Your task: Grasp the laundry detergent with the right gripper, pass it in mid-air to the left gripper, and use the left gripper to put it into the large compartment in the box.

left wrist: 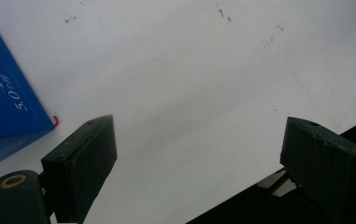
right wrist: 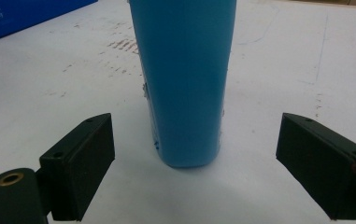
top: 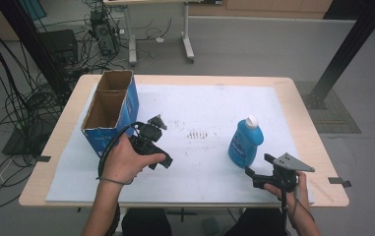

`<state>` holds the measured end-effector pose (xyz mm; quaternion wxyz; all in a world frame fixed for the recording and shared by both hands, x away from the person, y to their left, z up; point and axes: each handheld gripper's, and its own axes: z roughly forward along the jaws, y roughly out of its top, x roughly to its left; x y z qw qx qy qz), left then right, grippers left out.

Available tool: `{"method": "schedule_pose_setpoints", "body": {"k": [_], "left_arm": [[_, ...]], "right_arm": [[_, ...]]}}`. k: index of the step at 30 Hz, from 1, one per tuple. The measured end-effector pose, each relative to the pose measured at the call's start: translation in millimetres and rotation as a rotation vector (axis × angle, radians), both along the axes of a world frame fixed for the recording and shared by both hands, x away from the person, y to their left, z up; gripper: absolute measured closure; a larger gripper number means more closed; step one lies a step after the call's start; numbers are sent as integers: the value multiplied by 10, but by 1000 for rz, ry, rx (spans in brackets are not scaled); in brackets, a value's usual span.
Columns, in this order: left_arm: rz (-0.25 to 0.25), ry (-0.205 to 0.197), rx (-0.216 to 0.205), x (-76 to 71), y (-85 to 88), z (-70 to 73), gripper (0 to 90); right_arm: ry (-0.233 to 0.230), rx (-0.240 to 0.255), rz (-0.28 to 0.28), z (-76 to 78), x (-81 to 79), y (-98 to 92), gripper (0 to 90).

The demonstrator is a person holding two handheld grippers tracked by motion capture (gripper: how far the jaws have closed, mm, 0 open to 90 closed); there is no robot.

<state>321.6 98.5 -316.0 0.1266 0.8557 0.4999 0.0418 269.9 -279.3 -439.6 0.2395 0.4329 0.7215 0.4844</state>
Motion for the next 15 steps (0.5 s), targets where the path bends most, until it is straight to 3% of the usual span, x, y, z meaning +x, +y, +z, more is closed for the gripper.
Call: {"method": "schedule_pose_setpoints", "body": {"k": [15], "left_arm": [[2,-1,1,-12,11,6,112]], "right_arm": [[-62,34,-6,-115,17,62,76]]}}
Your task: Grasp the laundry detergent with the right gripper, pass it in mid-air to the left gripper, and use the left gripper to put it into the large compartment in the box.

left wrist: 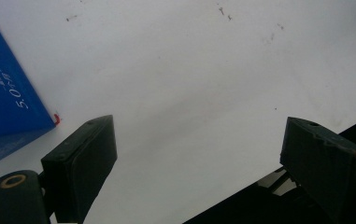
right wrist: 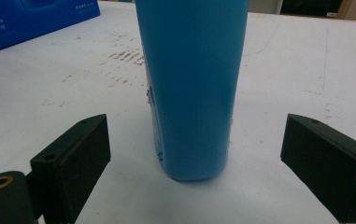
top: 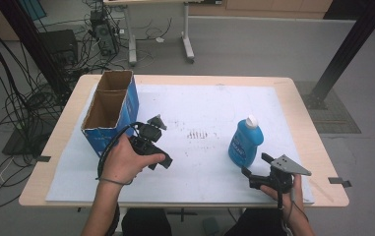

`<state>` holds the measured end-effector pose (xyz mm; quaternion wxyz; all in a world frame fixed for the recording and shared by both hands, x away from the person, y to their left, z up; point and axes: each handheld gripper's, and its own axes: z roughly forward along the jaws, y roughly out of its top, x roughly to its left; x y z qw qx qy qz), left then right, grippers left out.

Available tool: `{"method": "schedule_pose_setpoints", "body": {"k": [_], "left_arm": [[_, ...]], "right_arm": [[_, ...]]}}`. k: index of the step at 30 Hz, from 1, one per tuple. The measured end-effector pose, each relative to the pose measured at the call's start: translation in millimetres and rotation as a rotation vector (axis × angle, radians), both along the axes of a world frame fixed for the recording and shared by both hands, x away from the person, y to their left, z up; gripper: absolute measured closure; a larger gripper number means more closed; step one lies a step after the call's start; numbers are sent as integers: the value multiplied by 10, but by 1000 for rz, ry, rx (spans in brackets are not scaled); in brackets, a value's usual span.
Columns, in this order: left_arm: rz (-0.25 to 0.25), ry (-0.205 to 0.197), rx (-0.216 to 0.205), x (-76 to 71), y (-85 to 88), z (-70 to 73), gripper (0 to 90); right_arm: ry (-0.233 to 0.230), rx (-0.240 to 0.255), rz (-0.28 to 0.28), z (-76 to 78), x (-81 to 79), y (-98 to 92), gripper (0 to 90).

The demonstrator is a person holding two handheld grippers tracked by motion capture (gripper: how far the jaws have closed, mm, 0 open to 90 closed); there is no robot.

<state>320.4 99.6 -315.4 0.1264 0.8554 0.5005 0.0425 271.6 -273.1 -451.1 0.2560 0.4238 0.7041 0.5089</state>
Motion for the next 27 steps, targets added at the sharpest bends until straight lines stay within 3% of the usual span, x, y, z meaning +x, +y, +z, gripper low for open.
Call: {"method": "schedule_pose_setpoints", "body": {"k": [27], "left_arm": [[-1,-2,-2,-22,31,15,111]], "right_arm": [[-54,0,-53,-27,128,123,58]]}}
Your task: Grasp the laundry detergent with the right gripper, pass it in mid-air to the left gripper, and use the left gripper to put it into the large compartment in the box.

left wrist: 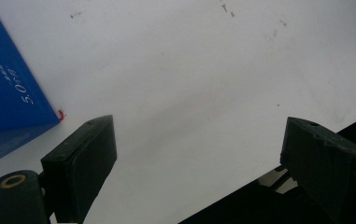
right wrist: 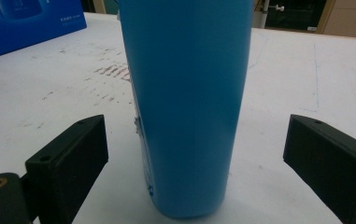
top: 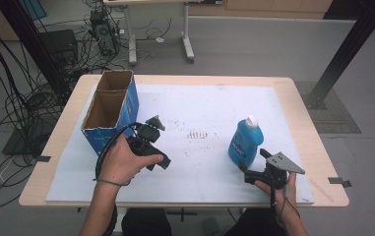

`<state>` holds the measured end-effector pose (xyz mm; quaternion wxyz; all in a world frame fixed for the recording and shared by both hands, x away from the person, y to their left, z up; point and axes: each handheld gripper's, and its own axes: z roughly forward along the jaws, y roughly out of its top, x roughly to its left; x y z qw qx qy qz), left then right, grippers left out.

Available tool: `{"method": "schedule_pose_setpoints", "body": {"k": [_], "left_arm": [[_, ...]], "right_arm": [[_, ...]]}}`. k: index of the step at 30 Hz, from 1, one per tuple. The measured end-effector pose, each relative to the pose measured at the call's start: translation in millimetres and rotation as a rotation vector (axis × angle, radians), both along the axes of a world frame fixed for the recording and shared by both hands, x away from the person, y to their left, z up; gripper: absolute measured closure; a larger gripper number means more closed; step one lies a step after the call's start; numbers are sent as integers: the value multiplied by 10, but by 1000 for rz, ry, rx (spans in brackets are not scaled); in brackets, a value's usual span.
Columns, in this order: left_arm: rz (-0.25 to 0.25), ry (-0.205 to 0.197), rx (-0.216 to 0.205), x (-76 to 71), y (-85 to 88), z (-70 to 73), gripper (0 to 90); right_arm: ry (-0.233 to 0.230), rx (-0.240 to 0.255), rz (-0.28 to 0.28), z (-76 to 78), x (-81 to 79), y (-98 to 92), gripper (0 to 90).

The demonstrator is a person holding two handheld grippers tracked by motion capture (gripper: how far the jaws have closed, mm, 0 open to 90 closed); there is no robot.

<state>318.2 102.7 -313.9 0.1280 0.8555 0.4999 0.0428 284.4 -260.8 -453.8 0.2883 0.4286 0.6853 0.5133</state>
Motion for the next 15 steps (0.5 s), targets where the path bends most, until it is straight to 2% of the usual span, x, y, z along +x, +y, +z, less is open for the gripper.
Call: {"method": "schedule_pose_setpoints", "body": {"k": [15], "left_arm": [[-3,-3,0,-22,4,12,111]], "right_arm": [[-12,8,-4,-4,130,62,60]]}}
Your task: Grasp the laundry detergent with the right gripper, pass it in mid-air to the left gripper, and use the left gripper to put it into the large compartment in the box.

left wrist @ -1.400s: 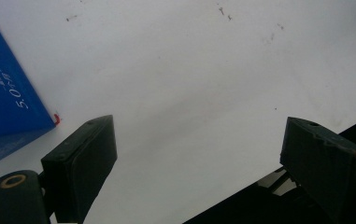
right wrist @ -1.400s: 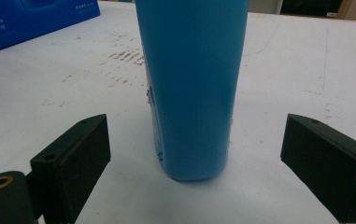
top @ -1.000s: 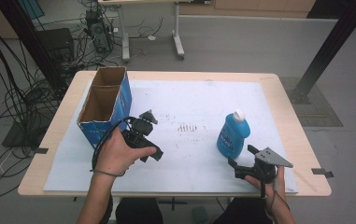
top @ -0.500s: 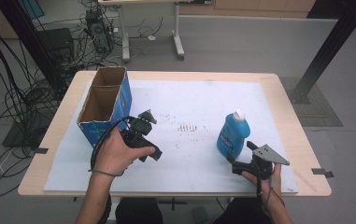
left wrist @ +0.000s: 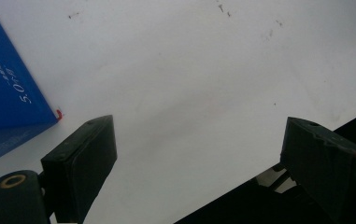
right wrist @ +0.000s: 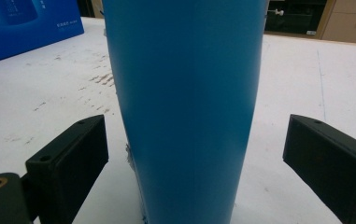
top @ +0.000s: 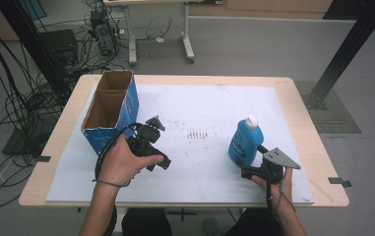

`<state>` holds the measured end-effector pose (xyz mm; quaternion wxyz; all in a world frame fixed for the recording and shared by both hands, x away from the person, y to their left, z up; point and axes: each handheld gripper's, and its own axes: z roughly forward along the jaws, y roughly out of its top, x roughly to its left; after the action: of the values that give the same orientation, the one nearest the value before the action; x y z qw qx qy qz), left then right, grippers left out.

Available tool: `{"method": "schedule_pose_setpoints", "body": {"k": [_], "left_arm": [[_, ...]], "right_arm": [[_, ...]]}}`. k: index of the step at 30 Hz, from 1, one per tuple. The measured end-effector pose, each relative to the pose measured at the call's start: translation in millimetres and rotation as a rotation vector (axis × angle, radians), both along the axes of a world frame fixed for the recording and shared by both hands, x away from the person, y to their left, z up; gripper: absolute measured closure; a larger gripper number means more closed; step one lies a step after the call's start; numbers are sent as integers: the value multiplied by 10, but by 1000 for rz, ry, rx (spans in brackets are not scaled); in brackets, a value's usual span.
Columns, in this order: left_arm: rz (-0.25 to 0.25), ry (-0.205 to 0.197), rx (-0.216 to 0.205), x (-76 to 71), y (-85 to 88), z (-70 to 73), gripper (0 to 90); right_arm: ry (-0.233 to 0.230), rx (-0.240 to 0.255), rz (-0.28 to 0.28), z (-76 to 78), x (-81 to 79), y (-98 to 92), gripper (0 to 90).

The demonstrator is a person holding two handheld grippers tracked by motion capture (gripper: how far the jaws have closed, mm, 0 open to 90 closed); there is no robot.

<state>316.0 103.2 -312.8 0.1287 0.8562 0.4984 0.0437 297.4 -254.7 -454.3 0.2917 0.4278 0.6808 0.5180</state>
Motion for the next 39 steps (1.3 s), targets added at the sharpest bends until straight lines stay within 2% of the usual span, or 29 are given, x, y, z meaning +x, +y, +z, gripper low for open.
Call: {"method": "schedule_pose_setpoints", "body": {"k": [9,17,19,25,39], "left_arm": [[10,-1,-3,-13,41,-7,111],[10,10,-2,-29,59,-43,110],[11,10,-2,-29,63,-45,109],[8,9,-3,-27,73,-48,109],[4,8,-8,-12,63,-51,104]], "right_arm": [[-7,-6,6,-11,59,60,62],[-17,10,-5,6,117,91,63],[-18,27,-6,19,134,96,63],[-26,25,-1,50,179,130,65],[-23,37,-1,54,183,119,67]]}}
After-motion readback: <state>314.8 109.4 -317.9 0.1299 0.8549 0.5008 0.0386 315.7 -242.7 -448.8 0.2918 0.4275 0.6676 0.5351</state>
